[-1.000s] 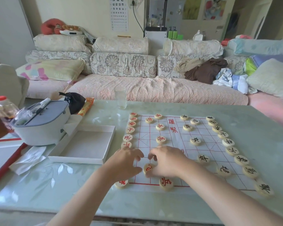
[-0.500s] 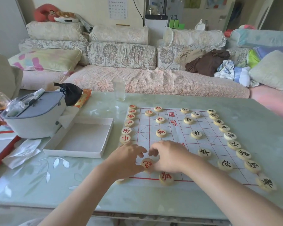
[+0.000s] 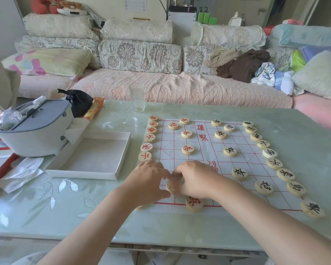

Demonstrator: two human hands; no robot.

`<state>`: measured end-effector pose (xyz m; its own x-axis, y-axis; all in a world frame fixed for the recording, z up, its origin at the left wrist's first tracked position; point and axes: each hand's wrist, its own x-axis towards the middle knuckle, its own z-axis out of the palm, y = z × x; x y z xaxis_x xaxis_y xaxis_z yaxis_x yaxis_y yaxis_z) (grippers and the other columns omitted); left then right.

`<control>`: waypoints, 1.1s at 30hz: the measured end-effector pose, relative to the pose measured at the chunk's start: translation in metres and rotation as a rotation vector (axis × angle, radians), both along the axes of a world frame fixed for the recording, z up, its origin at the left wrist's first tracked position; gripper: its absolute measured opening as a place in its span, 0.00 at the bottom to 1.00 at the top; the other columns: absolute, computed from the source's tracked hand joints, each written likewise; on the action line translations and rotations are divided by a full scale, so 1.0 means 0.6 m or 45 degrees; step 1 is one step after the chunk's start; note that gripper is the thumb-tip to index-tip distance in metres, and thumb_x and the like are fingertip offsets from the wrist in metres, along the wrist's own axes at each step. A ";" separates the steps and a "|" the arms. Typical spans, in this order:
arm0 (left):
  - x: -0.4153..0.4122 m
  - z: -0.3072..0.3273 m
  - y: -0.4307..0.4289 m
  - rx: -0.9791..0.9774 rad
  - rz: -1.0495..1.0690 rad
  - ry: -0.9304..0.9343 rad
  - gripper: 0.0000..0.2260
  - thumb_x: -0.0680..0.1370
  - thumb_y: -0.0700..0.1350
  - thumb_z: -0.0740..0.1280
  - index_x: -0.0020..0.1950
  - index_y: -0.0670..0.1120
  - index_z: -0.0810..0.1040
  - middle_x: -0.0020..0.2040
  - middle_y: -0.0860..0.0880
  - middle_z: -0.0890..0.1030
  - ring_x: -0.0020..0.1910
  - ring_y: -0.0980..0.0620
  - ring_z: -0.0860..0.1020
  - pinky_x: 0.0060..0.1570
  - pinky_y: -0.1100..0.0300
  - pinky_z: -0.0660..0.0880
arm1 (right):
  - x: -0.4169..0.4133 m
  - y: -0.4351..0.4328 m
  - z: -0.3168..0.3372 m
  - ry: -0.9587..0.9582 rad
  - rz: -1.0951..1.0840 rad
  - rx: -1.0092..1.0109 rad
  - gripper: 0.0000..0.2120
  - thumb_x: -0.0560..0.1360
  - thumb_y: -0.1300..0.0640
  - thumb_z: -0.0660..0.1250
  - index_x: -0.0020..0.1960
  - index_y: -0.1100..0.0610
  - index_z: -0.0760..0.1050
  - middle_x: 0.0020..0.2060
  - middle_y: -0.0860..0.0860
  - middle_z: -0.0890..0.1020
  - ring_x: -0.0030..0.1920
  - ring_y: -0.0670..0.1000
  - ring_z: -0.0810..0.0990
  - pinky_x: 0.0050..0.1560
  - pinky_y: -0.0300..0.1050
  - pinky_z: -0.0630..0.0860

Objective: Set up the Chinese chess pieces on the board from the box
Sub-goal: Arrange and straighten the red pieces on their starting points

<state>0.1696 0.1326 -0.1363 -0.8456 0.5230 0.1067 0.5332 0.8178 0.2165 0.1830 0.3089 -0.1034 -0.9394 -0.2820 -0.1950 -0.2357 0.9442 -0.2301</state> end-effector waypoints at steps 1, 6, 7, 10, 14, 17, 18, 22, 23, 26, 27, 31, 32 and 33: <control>0.000 0.000 0.000 -0.007 0.004 0.014 0.19 0.70 0.59 0.70 0.60 0.59 0.76 0.55 0.59 0.75 0.58 0.56 0.68 0.59 0.62 0.62 | 0.000 -0.001 0.001 -0.017 0.001 -0.016 0.18 0.72 0.40 0.66 0.60 0.44 0.78 0.53 0.44 0.80 0.53 0.51 0.79 0.52 0.45 0.76; -0.003 -0.001 -0.004 -0.046 0.043 0.053 0.19 0.70 0.61 0.69 0.59 0.59 0.75 0.55 0.60 0.75 0.58 0.56 0.68 0.56 0.62 0.61 | -0.002 0.005 0.005 -0.086 0.009 -0.027 0.25 0.73 0.44 0.69 0.69 0.46 0.73 0.61 0.43 0.78 0.61 0.50 0.77 0.59 0.47 0.75; -0.002 -0.001 -0.004 -0.047 0.040 0.043 0.20 0.70 0.61 0.69 0.60 0.59 0.75 0.56 0.60 0.75 0.59 0.56 0.68 0.57 0.62 0.61 | -0.002 0.005 0.005 -0.090 0.010 -0.008 0.23 0.73 0.45 0.69 0.66 0.47 0.75 0.60 0.44 0.79 0.59 0.51 0.78 0.58 0.48 0.77; 0.002 -0.002 0.002 -0.050 0.012 0.019 0.22 0.70 0.62 0.69 0.63 0.59 0.74 0.57 0.59 0.76 0.59 0.56 0.69 0.61 0.61 0.61 | -0.002 0.004 0.003 -0.104 0.010 0.021 0.14 0.72 0.47 0.69 0.57 0.46 0.79 0.51 0.46 0.80 0.50 0.52 0.80 0.50 0.49 0.80; 0.002 -0.002 0.005 -0.055 0.013 0.027 0.22 0.71 0.62 0.69 0.63 0.59 0.75 0.57 0.59 0.76 0.59 0.55 0.69 0.59 0.62 0.61 | -0.005 0.001 0.001 -0.111 -0.008 0.009 0.14 0.71 0.45 0.70 0.56 0.44 0.80 0.48 0.46 0.80 0.48 0.50 0.80 0.45 0.45 0.80; 0.001 -0.003 0.006 -0.051 0.017 0.024 0.21 0.71 0.61 0.68 0.62 0.59 0.75 0.56 0.59 0.76 0.58 0.55 0.70 0.59 0.63 0.61 | -0.007 0.001 -0.001 -0.116 -0.005 0.015 0.14 0.71 0.46 0.70 0.57 0.44 0.80 0.48 0.45 0.81 0.47 0.50 0.80 0.45 0.44 0.80; 0.001 -0.004 0.007 -0.055 0.017 0.020 0.21 0.71 0.62 0.68 0.62 0.59 0.75 0.56 0.59 0.76 0.59 0.55 0.70 0.59 0.63 0.61 | -0.007 0.001 -0.001 -0.113 0.005 0.024 0.15 0.71 0.46 0.70 0.57 0.44 0.79 0.49 0.46 0.81 0.48 0.50 0.80 0.46 0.45 0.80; 0.000 0.003 0.003 -0.072 0.031 0.032 0.23 0.70 0.62 0.68 0.64 0.59 0.73 0.56 0.59 0.76 0.59 0.55 0.70 0.59 0.61 0.61 | -0.007 0.004 0.005 -0.111 0.016 0.003 0.24 0.71 0.43 0.70 0.66 0.45 0.74 0.57 0.44 0.79 0.56 0.49 0.78 0.54 0.46 0.77; -0.001 0.010 -0.003 -0.048 0.046 0.034 0.23 0.70 0.62 0.68 0.64 0.59 0.73 0.56 0.59 0.76 0.59 0.56 0.69 0.58 0.61 0.62 | -0.007 0.005 0.006 -0.092 0.015 -0.017 0.26 0.71 0.41 0.70 0.68 0.44 0.73 0.59 0.43 0.78 0.58 0.49 0.77 0.55 0.46 0.76; 0.001 0.029 -0.038 0.067 0.102 0.024 0.19 0.72 0.59 0.69 0.61 0.57 0.75 0.53 0.59 0.77 0.56 0.55 0.71 0.55 0.60 0.66 | -0.005 0.000 0.011 -0.010 0.040 -0.096 0.24 0.72 0.42 0.68 0.67 0.42 0.73 0.58 0.40 0.76 0.59 0.47 0.75 0.52 0.42 0.70; 0.004 0.032 -0.052 0.098 0.123 0.011 0.17 0.73 0.58 0.69 0.60 0.57 0.76 0.51 0.60 0.77 0.54 0.55 0.72 0.55 0.59 0.68 | -0.003 -0.005 0.012 0.001 0.056 -0.133 0.22 0.73 0.44 0.68 0.66 0.42 0.74 0.58 0.40 0.76 0.58 0.46 0.75 0.52 0.42 0.70; 0.024 0.029 -0.105 0.126 0.248 -0.083 0.08 0.74 0.56 0.68 0.52 0.59 0.77 0.43 0.62 0.76 0.46 0.58 0.74 0.50 0.60 0.73 | 0.014 -0.036 0.010 0.049 0.144 -0.224 0.15 0.74 0.48 0.69 0.61 0.42 0.77 0.54 0.40 0.79 0.51 0.44 0.74 0.52 0.42 0.72; 0.030 0.026 -0.115 0.115 0.269 -0.112 0.06 0.74 0.55 0.68 0.50 0.59 0.76 0.42 0.62 0.76 0.45 0.59 0.74 0.47 0.62 0.73 | 0.018 -0.045 0.006 0.063 0.171 -0.222 0.14 0.74 0.49 0.69 0.59 0.42 0.77 0.53 0.40 0.79 0.51 0.44 0.74 0.50 0.42 0.71; 0.037 0.024 -0.121 0.103 0.279 -0.139 0.05 0.74 0.53 0.68 0.49 0.59 0.76 0.42 0.62 0.76 0.43 0.60 0.74 0.45 0.64 0.72 | 0.022 -0.053 0.002 0.070 0.200 -0.217 0.14 0.74 0.49 0.69 0.59 0.42 0.78 0.52 0.40 0.79 0.51 0.44 0.74 0.49 0.42 0.71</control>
<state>0.1918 0.0598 -0.1218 -0.9465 0.3198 0.0427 0.3153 0.8889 0.3323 0.1960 0.2770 -0.1020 -0.8892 -0.4501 -0.0818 -0.3934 0.8436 -0.3655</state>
